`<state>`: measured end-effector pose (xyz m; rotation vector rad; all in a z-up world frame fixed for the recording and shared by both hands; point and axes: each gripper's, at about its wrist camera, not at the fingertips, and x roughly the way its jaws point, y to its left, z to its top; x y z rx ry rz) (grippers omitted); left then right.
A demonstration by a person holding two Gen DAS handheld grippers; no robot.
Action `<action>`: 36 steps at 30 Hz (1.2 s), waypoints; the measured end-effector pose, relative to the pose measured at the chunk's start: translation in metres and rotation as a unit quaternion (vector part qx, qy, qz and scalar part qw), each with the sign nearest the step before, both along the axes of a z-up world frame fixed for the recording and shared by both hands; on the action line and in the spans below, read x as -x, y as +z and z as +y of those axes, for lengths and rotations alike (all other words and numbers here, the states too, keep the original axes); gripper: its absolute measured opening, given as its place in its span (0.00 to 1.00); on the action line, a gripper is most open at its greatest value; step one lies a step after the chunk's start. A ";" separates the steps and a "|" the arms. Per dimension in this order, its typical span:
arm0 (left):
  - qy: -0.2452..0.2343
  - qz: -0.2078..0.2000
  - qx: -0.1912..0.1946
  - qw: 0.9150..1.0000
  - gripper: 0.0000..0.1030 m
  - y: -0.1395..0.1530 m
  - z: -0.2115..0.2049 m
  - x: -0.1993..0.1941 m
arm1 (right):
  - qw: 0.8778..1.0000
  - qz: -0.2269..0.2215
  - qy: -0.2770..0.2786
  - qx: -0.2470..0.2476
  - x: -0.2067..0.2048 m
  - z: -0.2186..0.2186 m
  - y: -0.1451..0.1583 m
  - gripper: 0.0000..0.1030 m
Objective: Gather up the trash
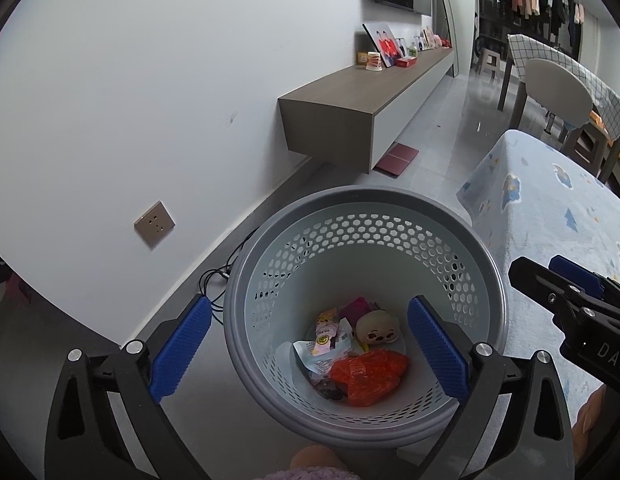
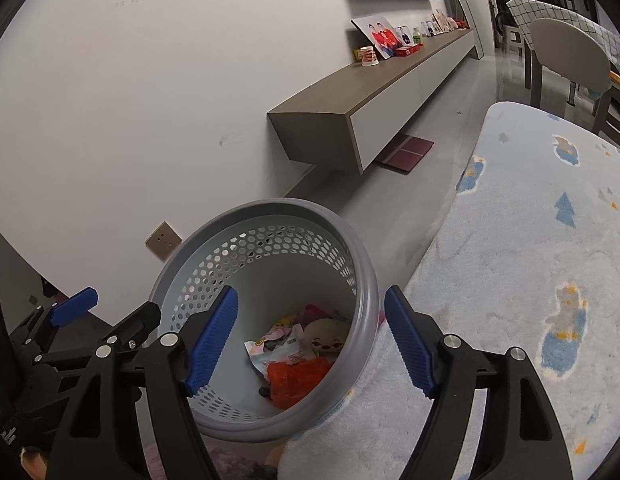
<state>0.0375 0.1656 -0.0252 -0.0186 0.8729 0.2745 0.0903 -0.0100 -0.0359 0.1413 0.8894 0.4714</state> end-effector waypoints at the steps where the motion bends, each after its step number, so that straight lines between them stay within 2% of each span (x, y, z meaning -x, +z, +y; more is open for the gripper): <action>1: 0.001 0.001 0.000 1.000 0.94 0.000 0.000 0.000 | 1.000 0.000 0.000 0.000 0.000 0.000 0.000 0.71; 36: 0.022 0.014 -0.002 1.000 0.94 -0.007 0.006 -0.008 | 1.000 0.001 -0.004 0.007 -0.001 0.002 -0.001 0.71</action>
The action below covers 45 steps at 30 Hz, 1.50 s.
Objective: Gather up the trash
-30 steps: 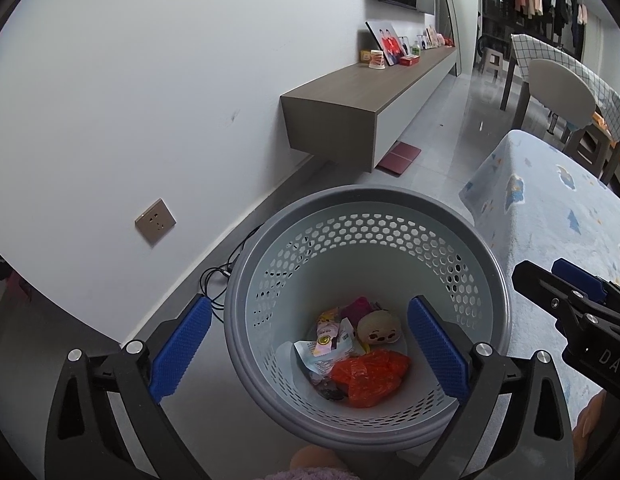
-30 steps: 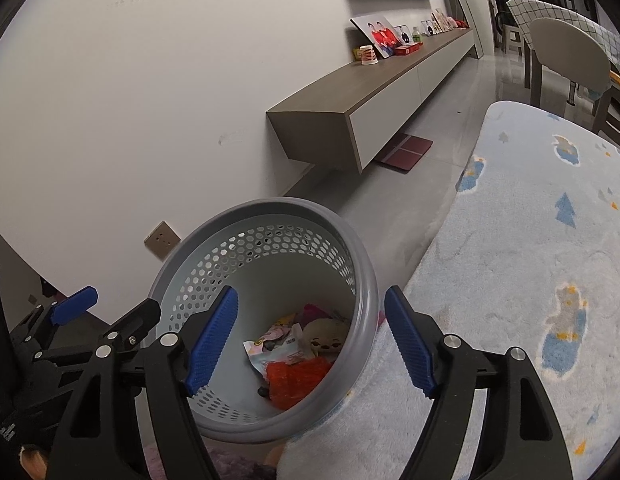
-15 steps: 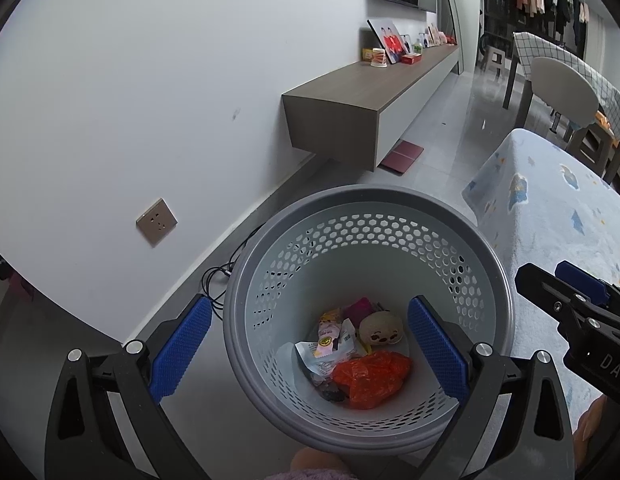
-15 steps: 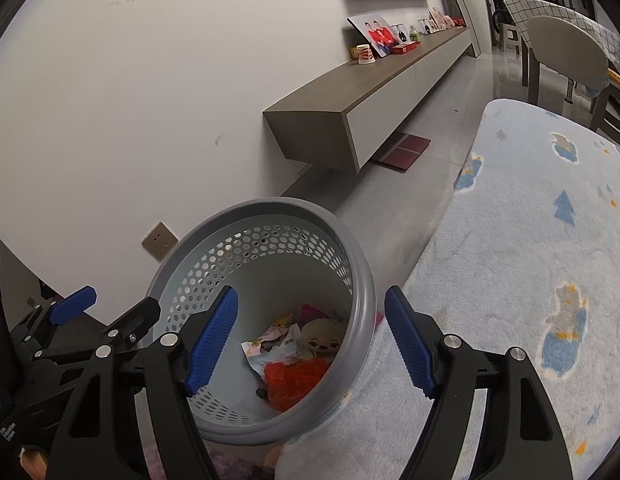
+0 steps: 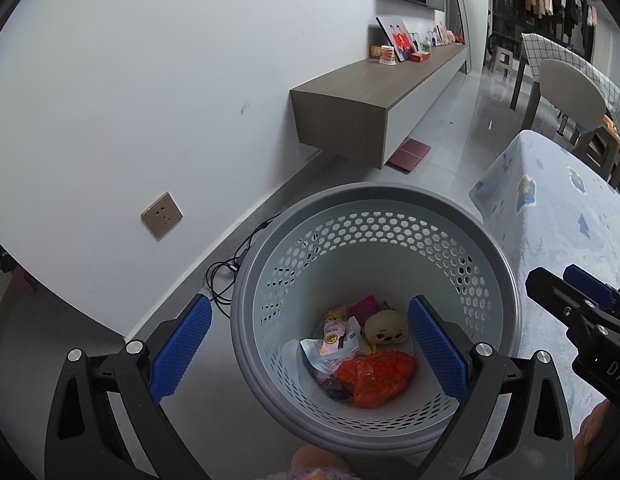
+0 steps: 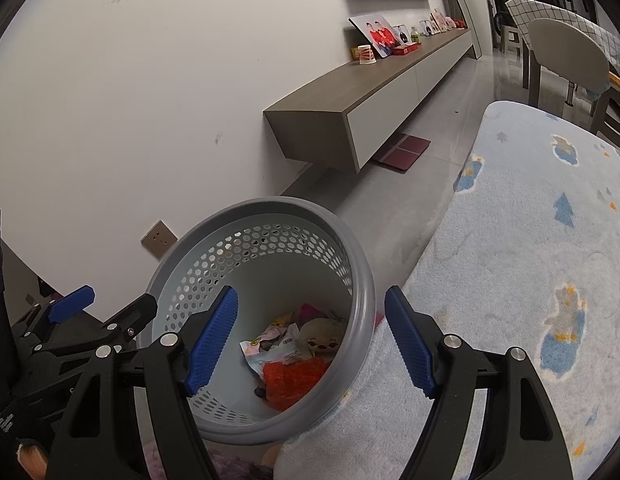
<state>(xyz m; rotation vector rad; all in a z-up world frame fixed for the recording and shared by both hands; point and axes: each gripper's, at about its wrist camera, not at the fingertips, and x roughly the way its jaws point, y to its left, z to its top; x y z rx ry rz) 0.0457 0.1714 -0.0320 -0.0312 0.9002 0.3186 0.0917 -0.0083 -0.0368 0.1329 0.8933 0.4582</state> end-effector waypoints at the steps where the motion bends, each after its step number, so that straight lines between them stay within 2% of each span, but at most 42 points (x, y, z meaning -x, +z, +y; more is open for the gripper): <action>1: 0.001 0.001 -0.001 1.000 0.94 0.000 0.000 0.000 | 1.000 0.000 0.000 0.000 0.000 0.000 0.000 0.71; 45: -0.007 0.005 -0.002 1.000 0.94 -0.003 -0.003 0.002 | 1.000 -0.002 0.003 0.002 0.000 0.002 0.001 0.71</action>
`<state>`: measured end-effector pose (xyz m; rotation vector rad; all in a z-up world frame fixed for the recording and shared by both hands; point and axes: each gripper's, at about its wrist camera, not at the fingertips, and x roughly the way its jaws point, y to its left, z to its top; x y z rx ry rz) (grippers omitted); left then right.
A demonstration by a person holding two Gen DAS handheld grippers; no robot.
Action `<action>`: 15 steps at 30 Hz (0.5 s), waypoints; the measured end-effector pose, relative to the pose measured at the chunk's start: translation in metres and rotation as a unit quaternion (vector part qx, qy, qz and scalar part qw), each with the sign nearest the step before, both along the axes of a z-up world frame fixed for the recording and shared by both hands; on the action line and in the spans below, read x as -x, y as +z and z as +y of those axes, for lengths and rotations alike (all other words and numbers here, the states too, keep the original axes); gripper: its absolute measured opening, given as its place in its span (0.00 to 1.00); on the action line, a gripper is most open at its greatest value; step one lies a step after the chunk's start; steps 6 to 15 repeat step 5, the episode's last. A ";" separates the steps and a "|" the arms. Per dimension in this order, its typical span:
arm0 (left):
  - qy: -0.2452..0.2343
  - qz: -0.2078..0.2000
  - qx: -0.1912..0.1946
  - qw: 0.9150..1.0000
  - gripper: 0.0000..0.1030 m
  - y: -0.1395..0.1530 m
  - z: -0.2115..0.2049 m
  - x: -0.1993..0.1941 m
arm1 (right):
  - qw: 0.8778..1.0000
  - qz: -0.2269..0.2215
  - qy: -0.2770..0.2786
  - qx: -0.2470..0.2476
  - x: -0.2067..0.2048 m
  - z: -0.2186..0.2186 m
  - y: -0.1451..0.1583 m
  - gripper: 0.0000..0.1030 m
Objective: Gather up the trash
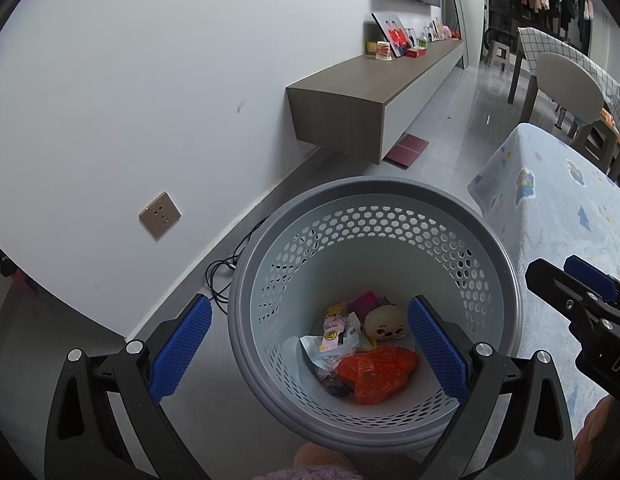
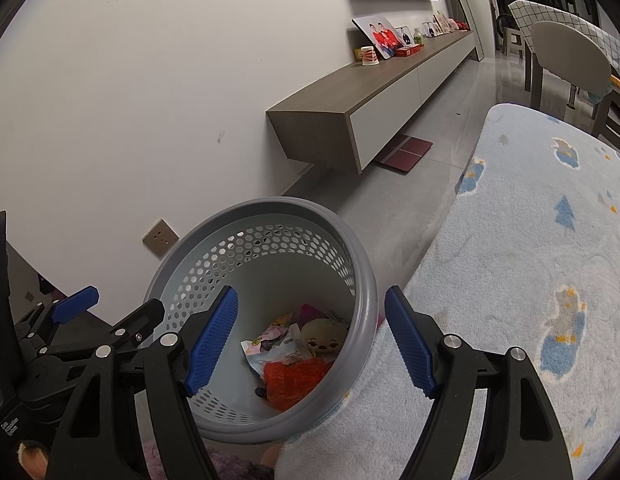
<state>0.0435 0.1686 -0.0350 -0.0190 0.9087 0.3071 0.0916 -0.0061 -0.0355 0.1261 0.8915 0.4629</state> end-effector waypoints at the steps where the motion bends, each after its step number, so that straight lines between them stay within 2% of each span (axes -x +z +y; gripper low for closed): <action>1: 0.000 0.000 -0.001 1.000 0.94 0.000 0.000 0.000 | 1.000 0.000 0.000 0.000 0.000 0.000 0.000 0.71; 15: 0.001 0.000 -0.002 1.000 0.94 0.001 0.000 -0.001 | 1.000 0.000 0.000 -0.001 0.000 0.000 0.001 0.71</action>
